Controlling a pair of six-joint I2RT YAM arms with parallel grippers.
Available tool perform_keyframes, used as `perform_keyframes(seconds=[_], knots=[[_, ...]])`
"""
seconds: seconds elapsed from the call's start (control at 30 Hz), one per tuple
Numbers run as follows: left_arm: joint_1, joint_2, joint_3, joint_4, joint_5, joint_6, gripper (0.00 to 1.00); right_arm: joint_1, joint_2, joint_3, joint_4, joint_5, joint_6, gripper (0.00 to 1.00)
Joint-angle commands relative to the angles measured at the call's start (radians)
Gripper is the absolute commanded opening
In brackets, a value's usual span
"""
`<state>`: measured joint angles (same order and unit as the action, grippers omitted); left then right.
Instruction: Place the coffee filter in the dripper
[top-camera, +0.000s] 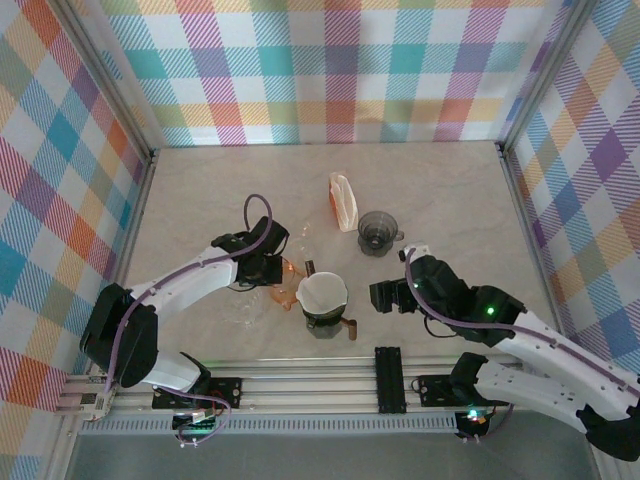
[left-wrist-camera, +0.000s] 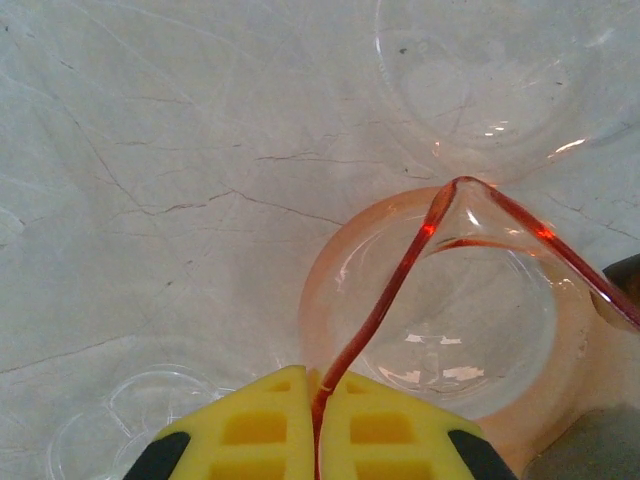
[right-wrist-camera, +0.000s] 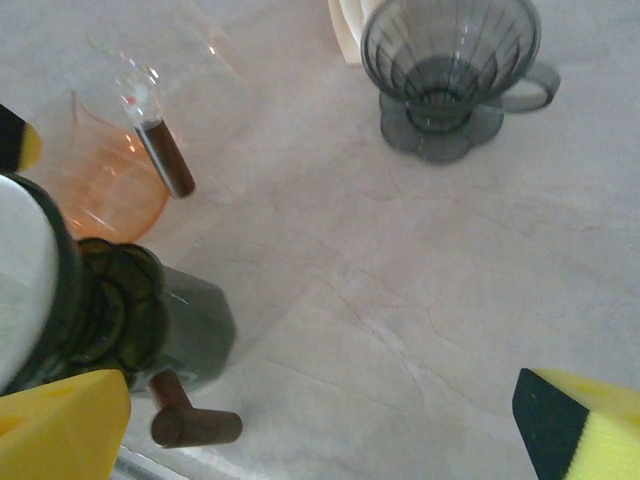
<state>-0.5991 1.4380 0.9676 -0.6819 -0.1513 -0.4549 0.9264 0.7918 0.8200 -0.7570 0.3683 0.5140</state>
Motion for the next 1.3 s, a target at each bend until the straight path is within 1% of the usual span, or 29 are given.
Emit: perform_keyframes(seconds=[0.0, 0.13, 0.3, 0.4, 0.6, 0.73, 0.8, 1.0, 1.17, 1.27], knots=[[-0.005, -0.004, 0.043, -0.030, -0.007, -0.009, 0.00, -0.019, 0.021, -0.045, 0.029, -0.075, -0.002, 0.99], [-0.005, -0.024, 0.069, -0.067, -0.018, -0.009, 0.00, -0.030, 0.018, -0.103, 0.079, -0.141, -0.021, 1.00], [-0.005, -0.060, 0.096, -0.116, -0.019, -0.006, 0.00, -0.037, 0.036, -0.163, 0.145, -0.235, -0.058, 0.90], [-0.005, -0.087, 0.111, -0.163, -0.021, -0.005, 0.00, -0.037, 0.046, -0.194, 0.189, -0.285, -0.077, 0.87], [0.017, -0.162, 0.114, -0.205, 0.010, -0.019, 0.00, -0.036, 0.075, -0.279, 0.347, -0.438, -0.121, 0.78], [0.044, -0.195, 0.123, -0.235, 0.016, -0.016, 0.00, -0.033, 0.105, -0.314, 0.435, -0.494, -0.131, 0.74], [0.067, -0.212, 0.122, -0.247, 0.031, -0.012, 0.00, -0.027, 0.123, -0.326, 0.467, -0.510, -0.132, 0.75], [0.129, -0.258, 0.104, -0.252, 0.111, -0.011, 0.00, 0.011, 0.149, -0.377, 0.558, -0.512, -0.126, 0.82], [0.156, -0.276, 0.107, -0.240, 0.173, -0.020, 0.00, 0.037, 0.221, -0.387, 0.629, -0.492, -0.119, 0.83], [0.160, -0.279, 0.114, -0.235, 0.194, -0.028, 0.00, 0.050, 0.256, -0.401, 0.686, -0.476, -0.115, 0.81]])
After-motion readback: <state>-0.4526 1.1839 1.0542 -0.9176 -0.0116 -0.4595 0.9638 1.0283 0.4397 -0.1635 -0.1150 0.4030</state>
